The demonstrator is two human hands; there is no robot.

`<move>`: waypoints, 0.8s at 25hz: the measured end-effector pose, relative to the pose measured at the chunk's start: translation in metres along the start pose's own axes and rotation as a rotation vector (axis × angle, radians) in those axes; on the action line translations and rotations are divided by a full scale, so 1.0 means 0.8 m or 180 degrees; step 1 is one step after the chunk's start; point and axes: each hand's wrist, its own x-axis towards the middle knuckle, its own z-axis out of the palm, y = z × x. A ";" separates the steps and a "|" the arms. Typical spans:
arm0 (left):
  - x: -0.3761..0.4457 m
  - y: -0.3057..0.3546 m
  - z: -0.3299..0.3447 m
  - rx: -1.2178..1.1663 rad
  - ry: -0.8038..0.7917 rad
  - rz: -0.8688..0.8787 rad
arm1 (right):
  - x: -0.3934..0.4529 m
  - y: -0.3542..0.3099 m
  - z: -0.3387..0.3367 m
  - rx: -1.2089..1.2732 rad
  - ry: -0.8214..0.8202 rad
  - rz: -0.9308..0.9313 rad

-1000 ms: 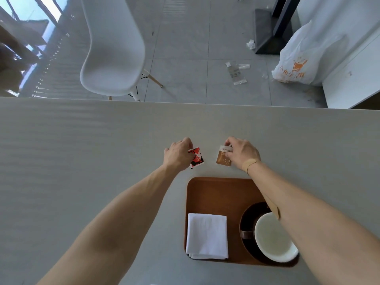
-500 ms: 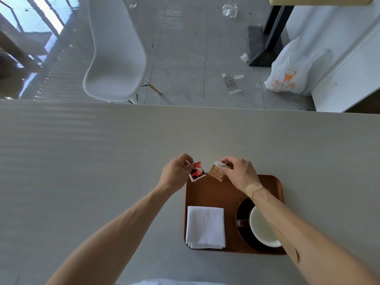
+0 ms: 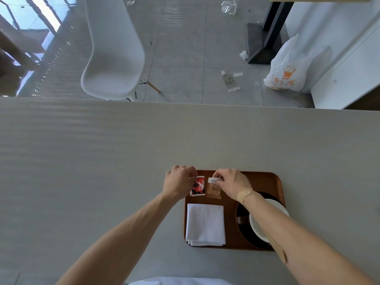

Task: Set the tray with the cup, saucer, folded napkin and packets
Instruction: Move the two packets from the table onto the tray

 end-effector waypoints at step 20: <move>-0.029 -0.020 0.026 0.1109 0.0135 0.1090 | -0.019 0.010 0.032 -0.1223 0.0506 -0.0679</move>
